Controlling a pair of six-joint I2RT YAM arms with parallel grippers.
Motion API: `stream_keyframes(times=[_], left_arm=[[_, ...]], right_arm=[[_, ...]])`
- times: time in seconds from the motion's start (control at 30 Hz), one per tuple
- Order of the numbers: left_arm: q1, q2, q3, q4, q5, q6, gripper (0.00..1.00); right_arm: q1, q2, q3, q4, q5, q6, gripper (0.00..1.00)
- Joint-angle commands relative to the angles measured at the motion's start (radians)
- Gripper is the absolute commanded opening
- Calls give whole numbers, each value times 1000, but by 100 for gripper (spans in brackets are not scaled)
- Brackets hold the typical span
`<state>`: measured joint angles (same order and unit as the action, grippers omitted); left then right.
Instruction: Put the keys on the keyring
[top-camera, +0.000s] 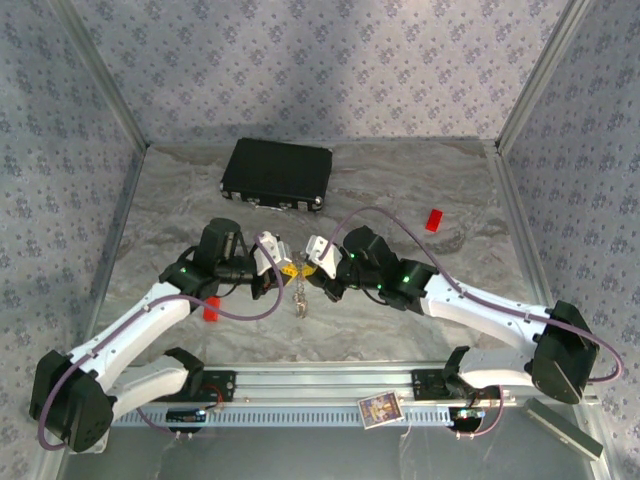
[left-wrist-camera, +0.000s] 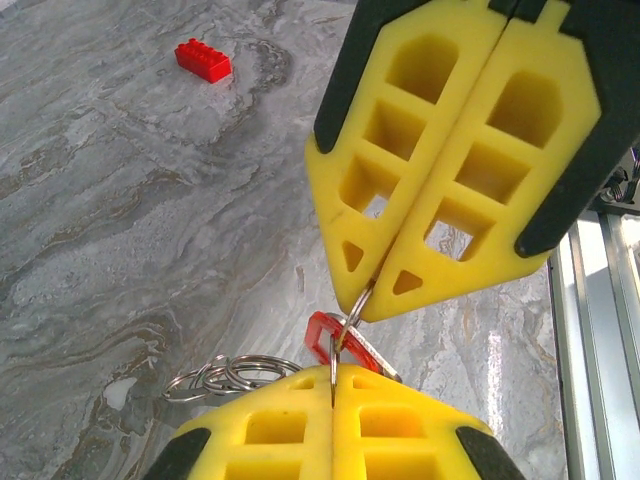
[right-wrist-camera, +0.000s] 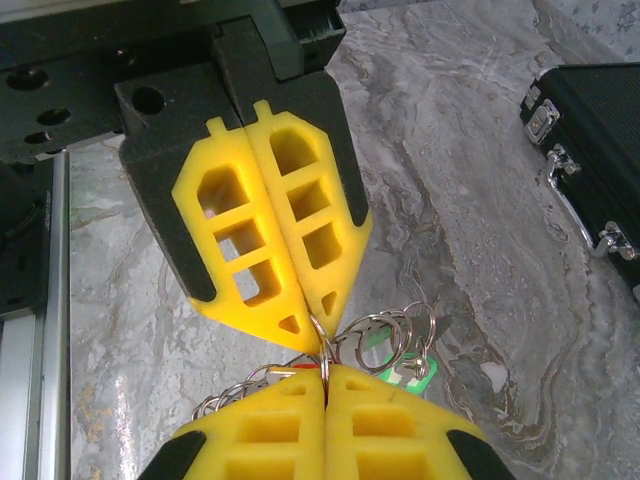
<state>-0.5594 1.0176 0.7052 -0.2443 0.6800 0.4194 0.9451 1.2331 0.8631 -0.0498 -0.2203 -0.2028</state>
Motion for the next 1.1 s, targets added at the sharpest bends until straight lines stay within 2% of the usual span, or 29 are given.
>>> stream_keyframes(times=[0.0, 0.43, 0.73, 1.07], left_arm=[[-8, -4, 19, 0, 25, 21, 0], [-8, -4, 19, 6, 37, 21, 0], [-14, -16, 11, 16, 44, 31, 0], [-43, -48, -7, 50, -18, 45, 0]], right_arm=[[0, 15, 32, -2, 26, 12, 0], [-21, 32, 55, -60, 78, 81, 0], [-41, 58, 63, -77, 33, 128, 0], [-63, 72, 68, -77, -49, 182, 0]])
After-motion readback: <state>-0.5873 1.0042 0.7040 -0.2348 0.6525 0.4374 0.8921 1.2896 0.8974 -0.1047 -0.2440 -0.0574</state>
